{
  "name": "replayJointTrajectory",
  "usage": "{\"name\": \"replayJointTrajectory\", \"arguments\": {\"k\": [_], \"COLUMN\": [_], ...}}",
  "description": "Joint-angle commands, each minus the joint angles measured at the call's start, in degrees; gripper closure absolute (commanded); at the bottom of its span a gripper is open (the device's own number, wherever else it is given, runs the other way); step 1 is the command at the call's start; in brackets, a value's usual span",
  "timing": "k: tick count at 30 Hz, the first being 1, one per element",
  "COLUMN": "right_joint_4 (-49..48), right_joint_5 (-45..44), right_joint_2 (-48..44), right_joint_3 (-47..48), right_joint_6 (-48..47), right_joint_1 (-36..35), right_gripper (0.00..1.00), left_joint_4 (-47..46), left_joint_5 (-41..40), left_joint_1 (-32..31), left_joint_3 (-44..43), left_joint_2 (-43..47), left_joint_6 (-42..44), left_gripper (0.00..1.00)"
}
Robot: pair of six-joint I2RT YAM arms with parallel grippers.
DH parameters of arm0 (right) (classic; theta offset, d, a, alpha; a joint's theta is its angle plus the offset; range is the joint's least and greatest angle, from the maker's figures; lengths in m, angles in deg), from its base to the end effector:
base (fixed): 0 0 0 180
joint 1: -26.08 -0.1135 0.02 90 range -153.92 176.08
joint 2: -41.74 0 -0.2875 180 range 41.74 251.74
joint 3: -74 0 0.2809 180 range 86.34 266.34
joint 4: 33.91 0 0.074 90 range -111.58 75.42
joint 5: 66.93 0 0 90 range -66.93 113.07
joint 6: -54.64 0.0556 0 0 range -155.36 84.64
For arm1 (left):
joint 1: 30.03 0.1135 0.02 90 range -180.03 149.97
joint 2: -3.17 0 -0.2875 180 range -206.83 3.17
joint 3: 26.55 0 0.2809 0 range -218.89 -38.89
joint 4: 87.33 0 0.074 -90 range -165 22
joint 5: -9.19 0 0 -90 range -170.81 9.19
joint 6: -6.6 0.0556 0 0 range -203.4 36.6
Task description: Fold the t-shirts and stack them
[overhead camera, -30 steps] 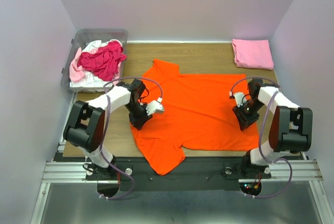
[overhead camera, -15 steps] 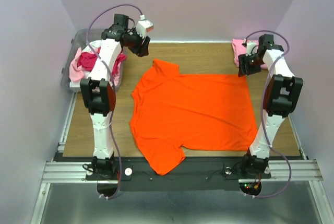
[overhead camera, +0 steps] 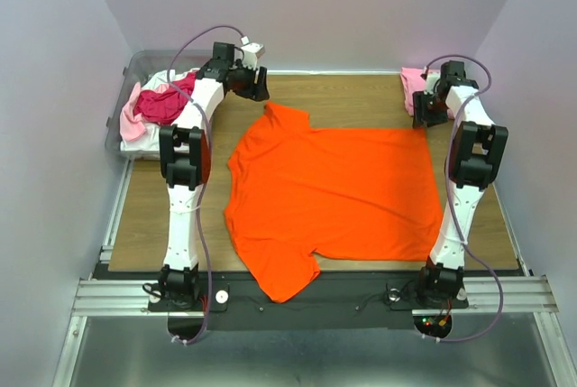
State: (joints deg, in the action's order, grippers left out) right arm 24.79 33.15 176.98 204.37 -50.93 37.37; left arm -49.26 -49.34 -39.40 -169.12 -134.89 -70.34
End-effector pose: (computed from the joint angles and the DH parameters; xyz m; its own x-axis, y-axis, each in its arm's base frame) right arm 0.5524 -0.1004 0.1768 -0.8772 -0.0944 -0.4708 -0.1236 0.9918 0.0315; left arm 0.6021 -0.1288 0.2606 -0.4030 0.2618 -0.8770 0.6766 0.7304 -0.0928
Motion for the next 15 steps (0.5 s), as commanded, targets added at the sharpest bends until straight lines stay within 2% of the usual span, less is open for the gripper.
{"name": "replayJointTrajectory", "arguments": {"k": [1,8,15], "right_joint_4": [-2.8,-2.9,-2.9], "right_joint_5": [0.8,3.2,6.2], "right_joint_2": [1.0,2.5,3.5], "right_joint_3": [2.6,1.8,1.8], "right_joint_6": [1.2,1.5,1.7], "right_joint_1": [0.5,1.5,2.8], "right_gripper": [0.43,0.44,0.45], "left_joint_4": [-3.9,-5.9,-8.4], "left_joint_5": [1.7,-0.9,-3.1], "left_joint_1": [0.0,-0.6,-0.8], "left_joint_3": [-3.3,-2.5,-4.8], "left_joint_2": [-3.2,-6.6,-9.7], "left_joint_6": [-6.3,-7.2,-9.0], "left_gripper": [0.28,0.26,0.31]}}
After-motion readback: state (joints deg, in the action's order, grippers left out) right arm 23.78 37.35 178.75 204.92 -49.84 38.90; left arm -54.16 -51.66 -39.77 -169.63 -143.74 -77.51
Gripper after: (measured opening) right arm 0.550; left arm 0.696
